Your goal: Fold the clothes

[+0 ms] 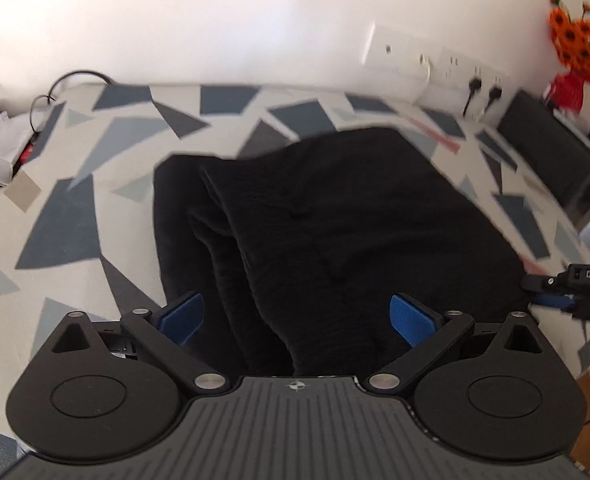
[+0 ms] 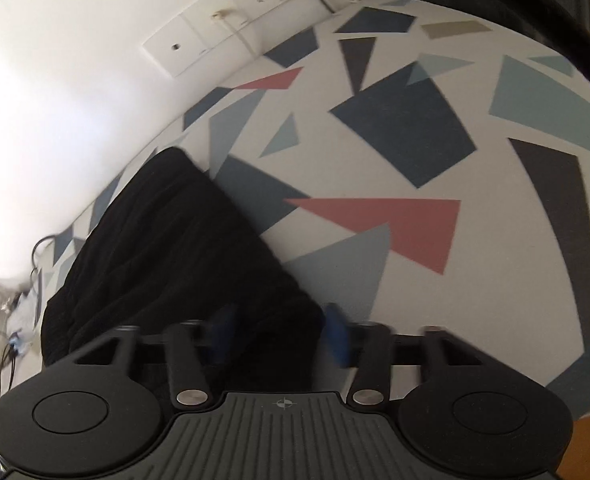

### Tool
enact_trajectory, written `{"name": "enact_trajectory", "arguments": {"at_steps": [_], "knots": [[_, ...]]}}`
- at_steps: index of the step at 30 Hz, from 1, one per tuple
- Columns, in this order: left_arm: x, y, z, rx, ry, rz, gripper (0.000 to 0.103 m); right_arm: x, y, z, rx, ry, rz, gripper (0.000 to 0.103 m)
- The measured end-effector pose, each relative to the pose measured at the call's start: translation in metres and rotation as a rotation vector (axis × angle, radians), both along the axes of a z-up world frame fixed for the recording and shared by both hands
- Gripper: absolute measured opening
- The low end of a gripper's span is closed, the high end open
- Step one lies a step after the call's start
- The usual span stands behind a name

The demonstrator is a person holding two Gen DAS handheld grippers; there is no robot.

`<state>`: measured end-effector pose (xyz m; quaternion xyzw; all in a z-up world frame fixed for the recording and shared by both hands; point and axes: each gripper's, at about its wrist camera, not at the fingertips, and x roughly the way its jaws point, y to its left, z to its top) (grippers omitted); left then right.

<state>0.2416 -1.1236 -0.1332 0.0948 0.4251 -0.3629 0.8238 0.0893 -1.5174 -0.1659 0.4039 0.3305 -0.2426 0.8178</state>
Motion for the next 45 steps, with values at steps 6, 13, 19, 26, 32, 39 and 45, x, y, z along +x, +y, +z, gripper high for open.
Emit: {"name": "enact_trajectory", "arguments": {"at_steps": [6,13,19,26,32,39,45], "knots": [[0.005,0.005,-0.024,0.043,0.096,0.042,0.091,-0.006,0.009,0.001,-0.053,0.04,0.12,0.01],[0.006,0.006,-0.024,0.083,0.069,0.069,0.096,-0.001,0.002,0.009,-0.058,0.078,0.175,0.033],[0.018,0.012,-0.03,0.095,0.041,0.074,0.102,0.02,-0.009,0.017,-0.08,-0.007,0.222,0.045],[0.047,0.025,-0.033,0.09,0.032,0.144,0.102,0.071,0.018,0.006,-0.144,0.091,0.45,0.053],[0.057,0.053,-0.025,0.007,0.133,0.259,0.103,0.082,0.031,0.008,-0.13,0.083,0.517,0.057],[0.033,0.086,-0.013,-0.033,0.182,0.449,0.102,0.081,0.062,0.032,-0.343,0.029,0.612,0.072],[0.04,0.105,-0.03,-0.209,0.446,0.55,0.102,0.083,0.107,0.044,-0.503,-0.034,0.826,0.084]]}}
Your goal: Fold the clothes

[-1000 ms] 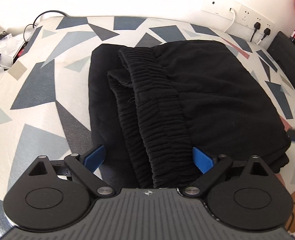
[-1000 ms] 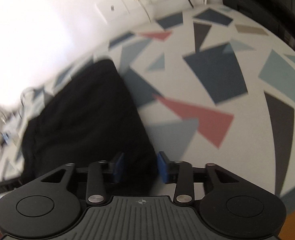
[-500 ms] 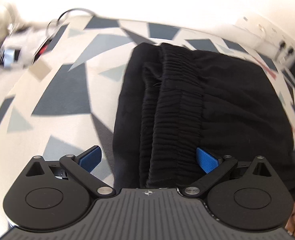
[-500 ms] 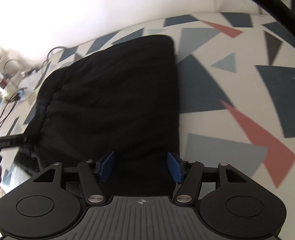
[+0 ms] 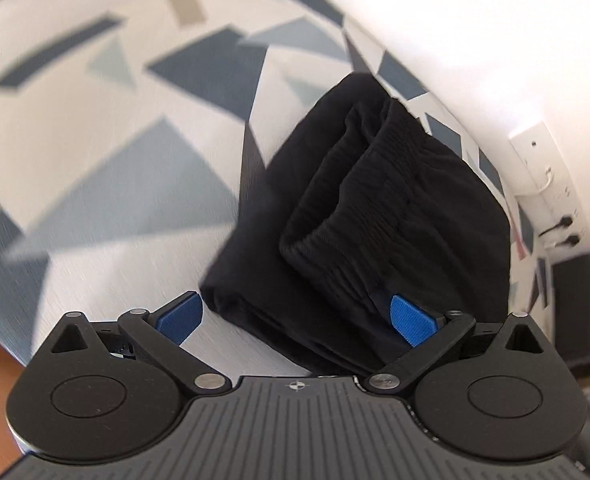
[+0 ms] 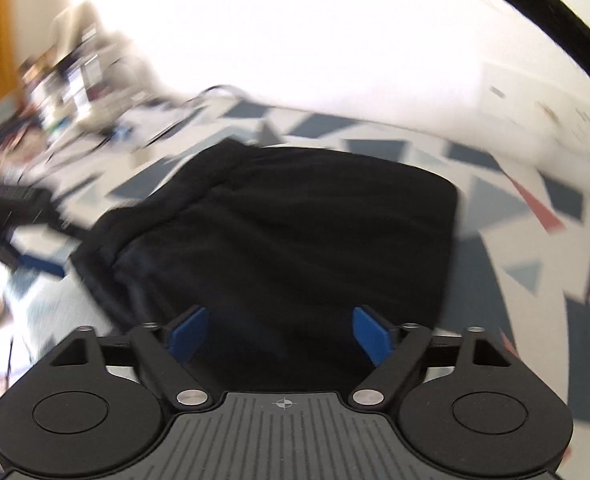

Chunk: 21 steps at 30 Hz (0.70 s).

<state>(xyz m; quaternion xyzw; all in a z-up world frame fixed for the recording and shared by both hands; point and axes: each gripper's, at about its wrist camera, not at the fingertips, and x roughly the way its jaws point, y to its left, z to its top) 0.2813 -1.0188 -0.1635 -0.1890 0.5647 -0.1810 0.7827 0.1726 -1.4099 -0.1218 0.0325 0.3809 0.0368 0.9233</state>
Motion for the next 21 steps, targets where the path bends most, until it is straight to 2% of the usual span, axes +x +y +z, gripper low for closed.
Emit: {"name": "enact_trajectory", "arguments": {"at_steps": [4,5,7,11,17,18,19,21], "knots": [[0.003,0.001,-0.009,-0.006,0.086,0.055,0.102,-0.001,0.031,-0.002,-0.115,0.019,0.153,0.086],[0.003,-0.001,-0.011,0.001,0.098,0.059,0.102,-0.002,0.036,-0.003,-0.137,0.03,0.185,0.09],[0.001,-0.004,-0.014,0.014,0.121,0.066,0.102,-0.003,0.042,-0.006,-0.172,0.051,0.225,0.097],[-0.003,-0.013,-0.017,-0.004,0.148,0.054,0.102,-0.001,0.051,-0.014,-0.237,0.081,0.275,0.102],[-0.008,-0.028,-0.02,-0.06,0.196,0.053,0.102,0.002,0.068,-0.038,-0.404,0.084,0.361,0.102],[-0.009,-0.029,-0.021,-0.078,0.206,0.058,0.102,0.0,0.068,-0.039,-0.41,0.058,0.37,0.102],[-0.009,-0.03,-0.022,-0.095,0.216,0.062,0.102,0.0,0.067,-0.039,-0.401,0.042,0.369,0.1],[-0.01,-0.031,-0.023,-0.118,0.227,0.079,0.102,0.001,0.061,-0.037,-0.373,0.014,0.35,0.083]]}}
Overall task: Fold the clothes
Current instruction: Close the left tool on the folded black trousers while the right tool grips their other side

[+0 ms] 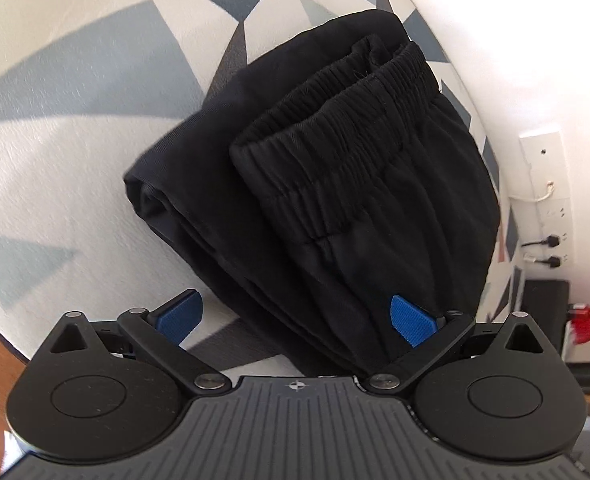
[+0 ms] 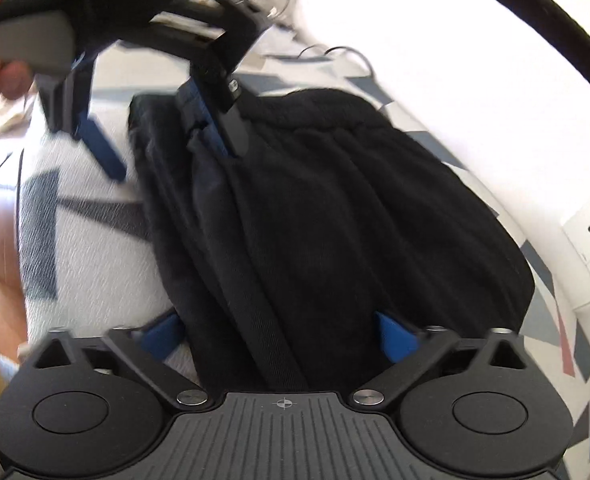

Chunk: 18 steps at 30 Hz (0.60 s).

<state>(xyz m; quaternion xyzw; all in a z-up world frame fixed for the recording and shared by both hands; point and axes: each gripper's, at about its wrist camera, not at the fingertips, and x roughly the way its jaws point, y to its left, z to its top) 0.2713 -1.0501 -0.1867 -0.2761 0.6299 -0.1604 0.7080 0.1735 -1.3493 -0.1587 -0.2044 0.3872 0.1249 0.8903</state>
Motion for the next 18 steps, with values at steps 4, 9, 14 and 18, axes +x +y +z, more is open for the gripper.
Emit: {"name": "enact_trajectory", "arguments": {"at_steps": [4,9,14,18], "knots": [[-0.001,-0.001,-0.003,-0.043,0.02,0.031,0.102,0.002,-0.026,0.014,0.174,-0.019,-0.058,0.043],[0.001,-0.012,-0.014,-0.154,0.049,0.083,0.102,0.001,-0.06,0.023,0.393,0.002,-0.119,0.034],[0.007,-0.009,-0.014,-0.181,-0.018,0.189,0.102,-0.006,-0.075,0.029,0.471,0.003,-0.117,0.031],[0.013,-0.011,-0.01,-0.136,-0.086,0.237,0.098,-0.009,-0.082,0.029,0.5,0.016,-0.091,0.03]]}}
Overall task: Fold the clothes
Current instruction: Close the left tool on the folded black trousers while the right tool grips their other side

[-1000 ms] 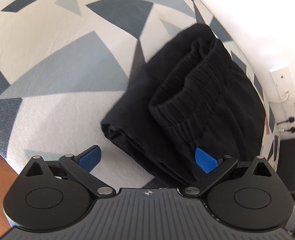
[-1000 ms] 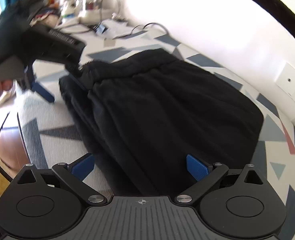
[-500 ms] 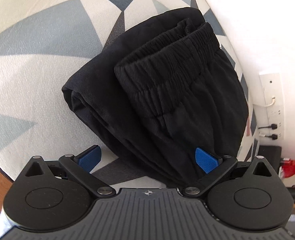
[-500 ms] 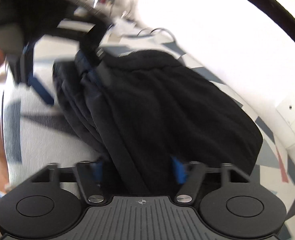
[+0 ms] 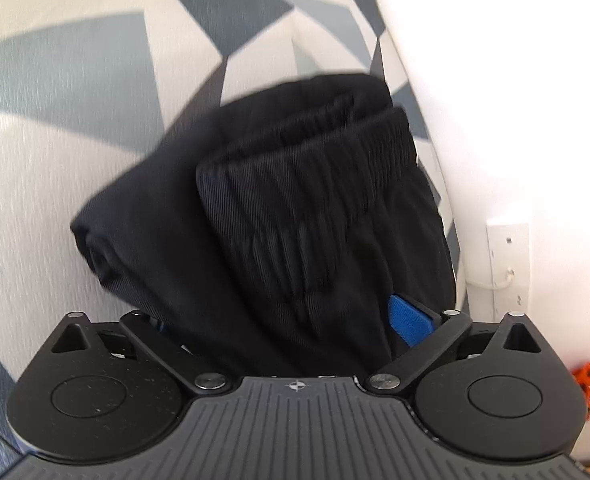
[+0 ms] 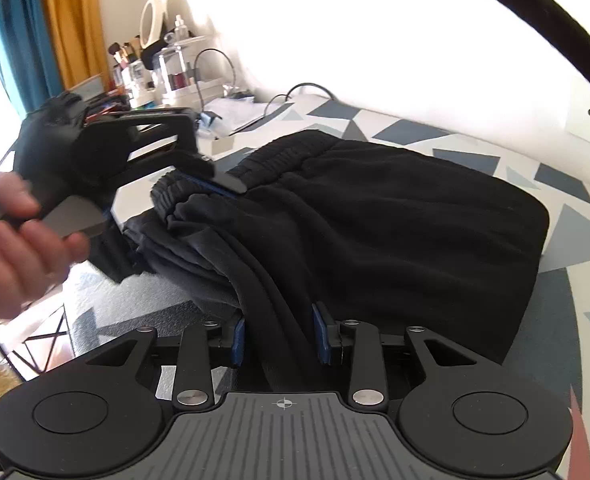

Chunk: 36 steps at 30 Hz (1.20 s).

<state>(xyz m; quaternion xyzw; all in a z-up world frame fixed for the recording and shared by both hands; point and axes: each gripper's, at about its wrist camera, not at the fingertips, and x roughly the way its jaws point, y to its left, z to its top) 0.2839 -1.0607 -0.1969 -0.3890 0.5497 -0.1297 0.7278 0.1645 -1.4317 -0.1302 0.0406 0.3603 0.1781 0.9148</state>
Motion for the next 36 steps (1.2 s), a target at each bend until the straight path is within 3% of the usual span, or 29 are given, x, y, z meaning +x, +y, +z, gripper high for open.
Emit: {"name": "enact_trajectory", "arguments": {"at_steps": [1,3,4,5,7,9,14,17,20,23,28,31,36], "knots": [[0.0,-0.001,0.001,0.018,-0.014,0.005,0.097,0.003,-0.001,-0.002,0.002,0.008,0.011,0.031],[-0.003,-0.007,0.007,0.095,-0.063,-0.024,0.089,0.01,-0.005,-0.004,0.01,0.042,0.027,0.049],[-0.005,-0.014,0.01,0.136,-0.085,-0.053,0.088,0.015,-0.011,-0.006,0.013,0.073,0.014,0.072],[-0.007,-0.02,0.012,0.177,-0.107,-0.081,0.083,0.016,-0.019,-0.004,0.028,0.074,-0.01,0.081],[-0.01,-0.029,0.016,0.254,-0.136,-0.13,0.075,0.019,-0.039,0.001,0.073,0.058,-0.077,0.087],[-0.011,-0.031,0.017,0.286,-0.146,-0.159,0.066,0.022,-0.063,0.007,0.135,0.024,-0.162,0.1],[-0.008,-0.025,0.021,0.331,-0.165,-0.205,0.06,0.05,-0.129,0.003,0.302,0.031,-0.449,0.102],[-0.007,-0.028,0.022,0.362,-0.181,-0.224,0.059,0.077,-0.156,-0.013,0.378,0.075,-0.552,0.102],[-0.008,-0.023,0.022,0.376,-0.195,-0.225,0.059,0.108,-0.169,-0.034,0.369,0.152,-0.614,0.102],[-0.011,-0.019,0.023,0.378,-0.202,-0.233,0.059,0.134,-0.17,-0.044,0.317,0.137,-0.614,0.102],[-0.012,-0.019,0.023,0.381,-0.218,-0.255,0.059,0.162,-0.131,-0.044,0.16,0.15,-0.522,0.102],[-0.011,-0.017,0.023,0.37,-0.216,-0.267,0.059,0.163,-0.118,-0.043,0.109,0.13,-0.559,0.102],[-0.011,-0.018,0.023,0.383,-0.231,-0.296,0.061,0.163,-0.125,-0.042,0.158,0.136,-0.577,0.102]]}}
